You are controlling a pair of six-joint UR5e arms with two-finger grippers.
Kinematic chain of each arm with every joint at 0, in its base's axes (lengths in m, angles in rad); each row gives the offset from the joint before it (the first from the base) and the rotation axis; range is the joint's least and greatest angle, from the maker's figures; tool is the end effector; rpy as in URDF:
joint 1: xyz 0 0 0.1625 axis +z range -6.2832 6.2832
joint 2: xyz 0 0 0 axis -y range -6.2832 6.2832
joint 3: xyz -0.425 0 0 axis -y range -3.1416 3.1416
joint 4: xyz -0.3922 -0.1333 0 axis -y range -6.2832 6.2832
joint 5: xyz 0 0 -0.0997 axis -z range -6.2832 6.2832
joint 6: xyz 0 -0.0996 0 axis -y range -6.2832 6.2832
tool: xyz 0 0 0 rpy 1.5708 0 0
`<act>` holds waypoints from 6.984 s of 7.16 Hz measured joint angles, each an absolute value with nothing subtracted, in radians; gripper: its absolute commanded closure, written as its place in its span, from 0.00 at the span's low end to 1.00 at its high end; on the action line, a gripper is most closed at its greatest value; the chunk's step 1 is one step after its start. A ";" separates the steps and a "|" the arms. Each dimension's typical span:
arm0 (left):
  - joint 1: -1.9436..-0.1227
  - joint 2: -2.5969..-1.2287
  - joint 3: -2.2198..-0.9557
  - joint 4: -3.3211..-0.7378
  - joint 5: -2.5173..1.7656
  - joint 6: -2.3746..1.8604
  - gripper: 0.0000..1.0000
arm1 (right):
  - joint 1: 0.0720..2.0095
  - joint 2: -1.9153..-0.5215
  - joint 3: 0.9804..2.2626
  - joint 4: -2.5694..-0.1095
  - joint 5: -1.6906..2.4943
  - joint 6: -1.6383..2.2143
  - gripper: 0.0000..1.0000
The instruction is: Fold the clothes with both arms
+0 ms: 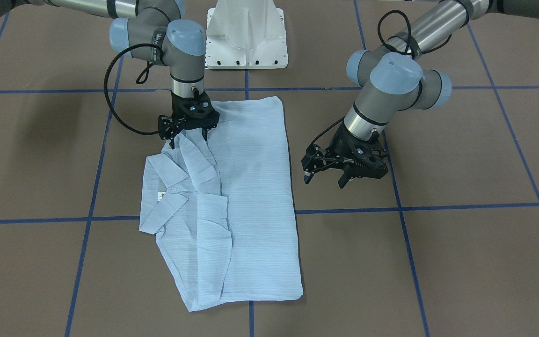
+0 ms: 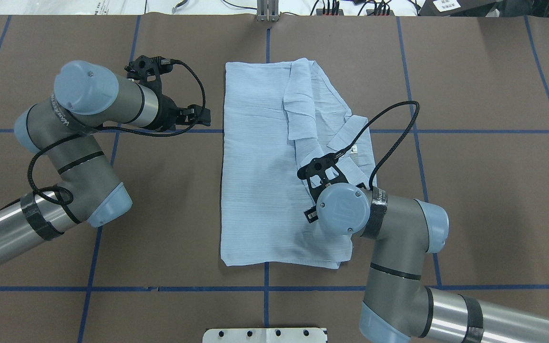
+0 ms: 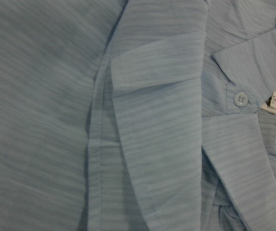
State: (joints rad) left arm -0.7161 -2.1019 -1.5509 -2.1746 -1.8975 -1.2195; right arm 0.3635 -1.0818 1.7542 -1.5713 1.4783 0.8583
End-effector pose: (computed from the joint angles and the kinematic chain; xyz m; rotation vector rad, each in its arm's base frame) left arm 0.4509 -0.5267 0.2891 0.3104 1.0989 -0.1422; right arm -0.5533 -0.3630 0.3090 0.4222 -0.5331 -0.3044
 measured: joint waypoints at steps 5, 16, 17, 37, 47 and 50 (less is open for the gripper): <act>-0.709 -2.134 -1.552 -2.173 -1.898 -1.230 0.00 | 0.599 -1.225 1.760 -1.545 1.580 0.710 0.00; -0.710 -2.137 -1.584 -2.169 -1.888 -1.241 0.00 | 0.679 -0.843 1.336 -1.256 1.738 0.651 0.00; -0.710 -2.137 -1.585 -2.169 -1.888 -1.241 0.00 | 0.662 -0.843 1.333 -1.255 1.736 0.651 0.00; -0.564 -2.108 -1.768 -1.983 -1.880 -1.472 0.00 | 0.888 -1.201 1.683 -1.263 2.107 0.664 0.00; -0.259 -2.059 -1.798 -1.841 -1.742 -1.777 0.30 | 0.805 -1.444 1.950 -1.253 2.177 0.967 0.00; -0.262 -2.062 -1.782 -1.840 -1.734 -1.778 0.45 | 0.804 -1.442 1.950 -1.253 2.178 0.968 0.00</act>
State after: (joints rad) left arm -0.2619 -2.0624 -1.7819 -1.8398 -1.7336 -1.7779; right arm 0.8039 -1.4422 1.9496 -1.2533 2.1778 0.9679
